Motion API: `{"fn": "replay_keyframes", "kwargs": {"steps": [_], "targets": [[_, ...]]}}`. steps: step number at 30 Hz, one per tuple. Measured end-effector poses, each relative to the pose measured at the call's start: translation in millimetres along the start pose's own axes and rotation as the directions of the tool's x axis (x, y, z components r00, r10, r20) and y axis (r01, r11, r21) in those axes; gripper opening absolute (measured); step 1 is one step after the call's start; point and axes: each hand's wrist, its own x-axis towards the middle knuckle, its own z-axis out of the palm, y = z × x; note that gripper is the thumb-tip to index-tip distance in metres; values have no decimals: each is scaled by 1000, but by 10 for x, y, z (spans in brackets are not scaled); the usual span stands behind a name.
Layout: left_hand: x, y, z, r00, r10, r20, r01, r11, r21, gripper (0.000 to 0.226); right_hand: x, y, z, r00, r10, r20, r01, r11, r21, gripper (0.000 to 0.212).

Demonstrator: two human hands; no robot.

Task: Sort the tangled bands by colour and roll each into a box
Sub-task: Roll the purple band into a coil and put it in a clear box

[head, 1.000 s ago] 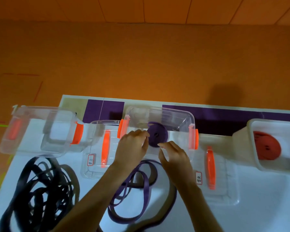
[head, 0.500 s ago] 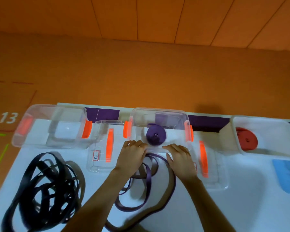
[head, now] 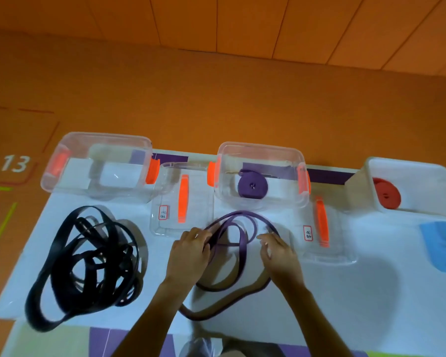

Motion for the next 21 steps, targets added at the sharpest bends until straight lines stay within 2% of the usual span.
{"fn": "replay_keyframes", "kwargs": {"steps": [1, 3, 4, 5, 7, 9, 12, 14, 18, 21], "targets": [[-75, -70, 71, 997, -49, 62, 47, 998, 31, 38, -27, -12, 91, 991, 58, 121, -61, 998, 23, 21], [-200, -171, 170, 968, -154, 196, 137, 986, 100, 48, -42, -38, 225, 913, 211, 348, -209, 977, -44, 27], [-245, -210, 209, 948, -200, 249, 180, 978, 102, 51, -30, -67, 268, 862, 254, 438, -236, 967, -96, 30], [-282, -245, 249, 930, -230, 288, 212, 973, 92, 54, -24, -67, 342, 842, 262, 471, -247, 964, -96, 32], [-345, -300, 319, 911, -235, 339, 223, 972, 76, 58, -39, -106, 445, 818, 312, 484, -359, 933, 5, 32], [-416, -343, 394, 913, -198, 356, 190, 980, 58, 60, -41, -131, 542, 790, 368, 490, -425, 905, 5, 26], [-504, -390, 488, 936, -132, 325, 128, 991, 32, 57, -101, -112, 660, 758, 440, 482, -527, 848, 54, 21], [-502, -379, 494, 950, -119, 290, 128, 992, -12, 47, -166, -92, 630, 755, 455, 473, -567, 815, 121, 20], [-404, -289, 359, 959, -158, 236, 199, 966, -162, 31, -320, -54, 424, 780, 443, 441, -587, 763, 270, 7], [-387, -268, 259, 971, -149, 188, 195, 947, -255, 28, -444, -89, 248, 838, 390, 381, -526, 764, 374, 9]]}}
